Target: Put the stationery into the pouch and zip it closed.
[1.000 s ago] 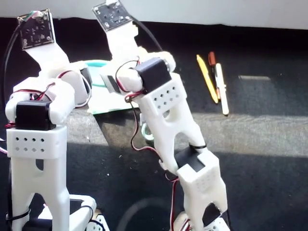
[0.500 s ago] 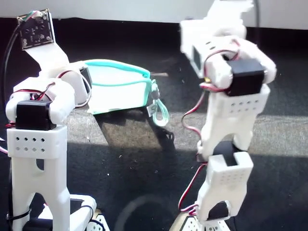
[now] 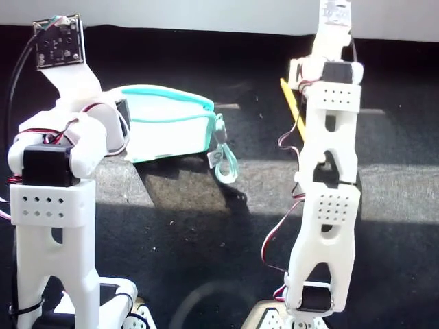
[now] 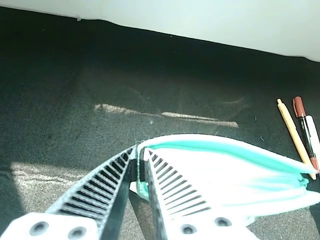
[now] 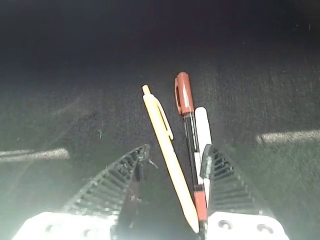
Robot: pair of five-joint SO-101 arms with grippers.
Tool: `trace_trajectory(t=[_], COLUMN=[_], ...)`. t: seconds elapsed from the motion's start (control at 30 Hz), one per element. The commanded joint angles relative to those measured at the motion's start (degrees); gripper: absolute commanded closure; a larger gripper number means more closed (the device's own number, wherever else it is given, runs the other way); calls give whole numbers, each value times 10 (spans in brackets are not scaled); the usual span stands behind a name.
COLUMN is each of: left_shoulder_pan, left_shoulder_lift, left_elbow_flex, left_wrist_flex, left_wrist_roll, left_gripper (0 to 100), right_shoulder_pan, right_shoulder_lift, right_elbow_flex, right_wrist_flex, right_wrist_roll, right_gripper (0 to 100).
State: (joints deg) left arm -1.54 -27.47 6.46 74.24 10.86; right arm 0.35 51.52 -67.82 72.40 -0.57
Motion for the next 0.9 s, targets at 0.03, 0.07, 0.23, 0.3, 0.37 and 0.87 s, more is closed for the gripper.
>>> trace_trajectory(t=[0.03, 0.07, 0.23, 0.3, 0.37, 0.87], left_shoulder_pan=[0, 0, 0, 0, 0, 1], left_shoulder_lift=[6, 6, 6, 6, 6, 6], left_elbow_flex=[35, 38, 45, 42, 41, 41], left_wrist_flex=[2, 2, 2, 2, 2, 12], left_wrist_roll=[-7, -7, -7, -7, -7, -6], left_gripper=[991, 991, 991, 991, 991, 991], right_shoulder_pan=[-3, -8, -33, -41, -44, -12], right_shoulder_lift=[46, 58, 100, 116, 129, 207], right_elbow_flex=[-2, -2, 0, -2, -2, -1], right_wrist_flex=[-120, -131, -138, -138, -138, -202], right_wrist_roll=[6, 6, 74, 120, 160, 200], right_gripper=[826, 826, 826, 826, 826, 826])
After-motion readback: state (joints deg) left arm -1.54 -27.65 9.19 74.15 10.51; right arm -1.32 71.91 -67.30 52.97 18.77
